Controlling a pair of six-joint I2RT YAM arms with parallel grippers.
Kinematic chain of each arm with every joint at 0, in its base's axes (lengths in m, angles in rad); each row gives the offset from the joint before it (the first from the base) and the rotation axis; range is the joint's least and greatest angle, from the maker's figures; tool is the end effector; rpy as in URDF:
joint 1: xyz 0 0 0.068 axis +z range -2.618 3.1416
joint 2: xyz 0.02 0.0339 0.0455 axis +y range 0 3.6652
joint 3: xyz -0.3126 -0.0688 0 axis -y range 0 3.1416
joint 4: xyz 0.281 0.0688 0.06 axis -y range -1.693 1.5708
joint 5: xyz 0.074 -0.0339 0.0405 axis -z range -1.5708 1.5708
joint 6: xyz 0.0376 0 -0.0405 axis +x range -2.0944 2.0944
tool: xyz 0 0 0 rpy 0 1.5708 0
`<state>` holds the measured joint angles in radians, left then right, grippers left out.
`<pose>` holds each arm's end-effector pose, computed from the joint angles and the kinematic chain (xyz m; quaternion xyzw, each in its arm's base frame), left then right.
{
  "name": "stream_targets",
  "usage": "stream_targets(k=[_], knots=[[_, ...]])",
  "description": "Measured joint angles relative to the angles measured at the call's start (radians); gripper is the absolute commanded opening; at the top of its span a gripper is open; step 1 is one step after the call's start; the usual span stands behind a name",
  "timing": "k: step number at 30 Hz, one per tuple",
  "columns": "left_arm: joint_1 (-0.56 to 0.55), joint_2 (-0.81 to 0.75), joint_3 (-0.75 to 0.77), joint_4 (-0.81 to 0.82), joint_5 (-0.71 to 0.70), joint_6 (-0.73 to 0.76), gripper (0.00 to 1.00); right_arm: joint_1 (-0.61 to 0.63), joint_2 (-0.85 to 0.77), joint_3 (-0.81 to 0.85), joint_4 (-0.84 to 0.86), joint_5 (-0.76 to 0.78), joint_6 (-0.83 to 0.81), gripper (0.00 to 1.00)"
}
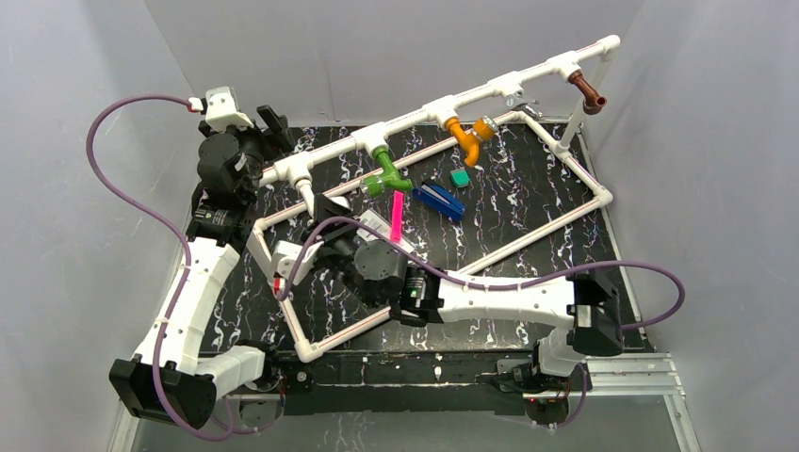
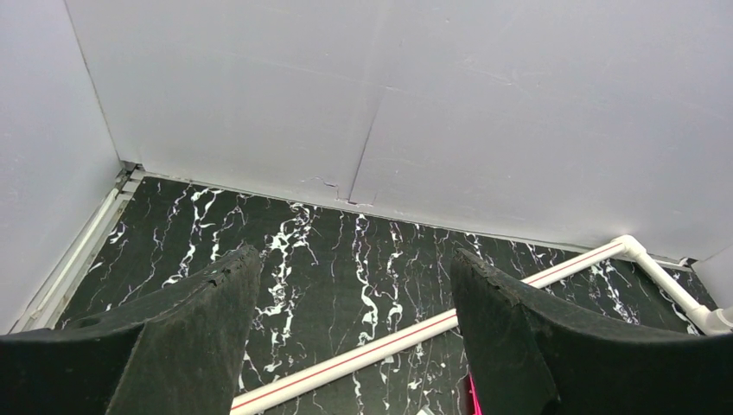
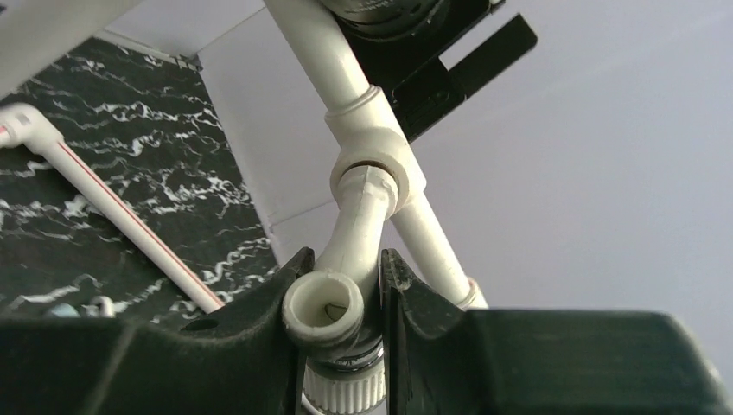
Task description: Install the water faucets
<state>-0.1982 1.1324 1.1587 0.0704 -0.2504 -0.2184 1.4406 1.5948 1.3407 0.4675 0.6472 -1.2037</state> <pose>0.2730 -0.0453 0.4746 -0.0992 0.6659 -0.0698 0.7361 0.0765 0.4097 0.4355 -0.5160 0.3864 -0.1110 0.7564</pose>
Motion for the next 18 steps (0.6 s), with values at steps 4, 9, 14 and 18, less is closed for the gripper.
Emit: stream_targets(k=[4,9,14,18], knots=[[0.001,0.002,0.001,0.0,0.0,0.0,0.78,0.01,0.031,0.018,0.059,0.077,0.196,0.01],[0.001,0.002,0.001,0.0,0.0,0.0,0.78,0.011,0.035,0.018,0.118,0.122,0.47,0.01],[0.0,0.002,0.001,-0.001,0.0,-0.001,0.78,0.008,0.035,-0.028,0.236,0.147,0.701,0.01],[-0.002,0.002,0.001,-0.003,0.001,-0.002,0.78,0.005,0.033,-0.071,0.335,0.154,0.871,0.01]])
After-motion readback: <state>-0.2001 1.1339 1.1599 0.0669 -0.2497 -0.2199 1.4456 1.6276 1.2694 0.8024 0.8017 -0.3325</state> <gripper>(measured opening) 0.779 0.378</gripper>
